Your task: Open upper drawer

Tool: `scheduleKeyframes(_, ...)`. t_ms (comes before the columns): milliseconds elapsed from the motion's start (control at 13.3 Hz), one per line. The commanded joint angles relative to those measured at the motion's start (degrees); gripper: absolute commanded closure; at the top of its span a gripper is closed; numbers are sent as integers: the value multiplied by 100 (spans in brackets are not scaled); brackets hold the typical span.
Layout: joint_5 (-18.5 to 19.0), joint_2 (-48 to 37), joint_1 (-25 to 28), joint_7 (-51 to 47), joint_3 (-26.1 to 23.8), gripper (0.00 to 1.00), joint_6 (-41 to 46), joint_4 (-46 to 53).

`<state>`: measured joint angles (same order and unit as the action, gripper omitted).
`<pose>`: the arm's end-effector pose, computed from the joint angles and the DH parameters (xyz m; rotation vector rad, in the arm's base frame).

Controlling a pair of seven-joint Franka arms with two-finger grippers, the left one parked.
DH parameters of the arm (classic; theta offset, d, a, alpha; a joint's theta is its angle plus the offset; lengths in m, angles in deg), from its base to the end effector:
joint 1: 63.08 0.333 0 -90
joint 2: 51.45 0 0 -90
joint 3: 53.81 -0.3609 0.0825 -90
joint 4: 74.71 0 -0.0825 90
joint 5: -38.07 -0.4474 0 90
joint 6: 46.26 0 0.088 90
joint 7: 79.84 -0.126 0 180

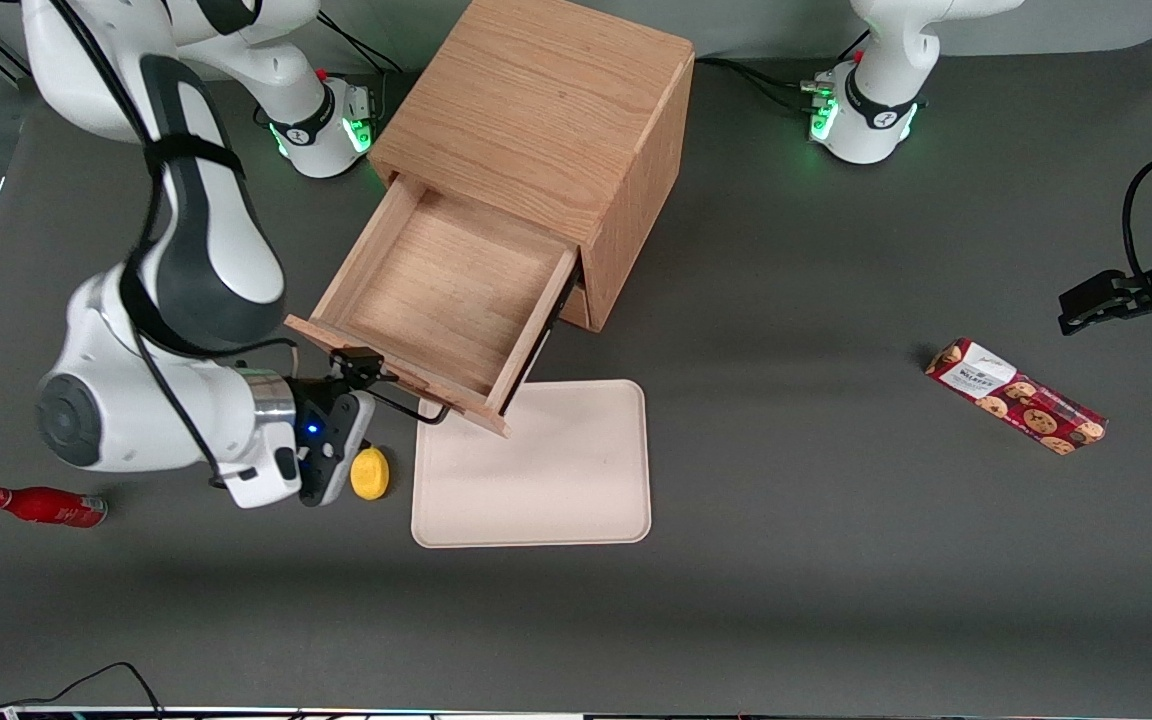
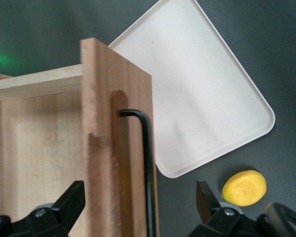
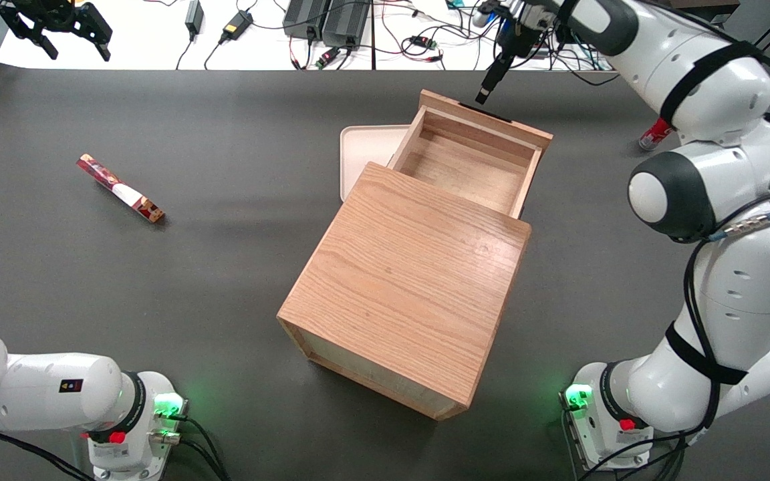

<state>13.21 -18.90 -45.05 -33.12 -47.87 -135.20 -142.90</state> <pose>0.7472 0.2351 0.4595 -2.3872 -1.3047 0.1117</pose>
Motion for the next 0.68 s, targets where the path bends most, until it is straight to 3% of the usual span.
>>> scheduleKeyframes(0, 140, -511, -97, -1019, -41, 0, 481, -54)
scheduleKeyframes(75, 262, -739, -98, -1642, -32, 0, 562, -54)
scheduleKeyframes(226, 892, -1057, -106, -2795, -75, 0, 685, -71)
scheduleKeyframes(603, 1903, -1593, -124, -4097, 21, 0, 677, -457)
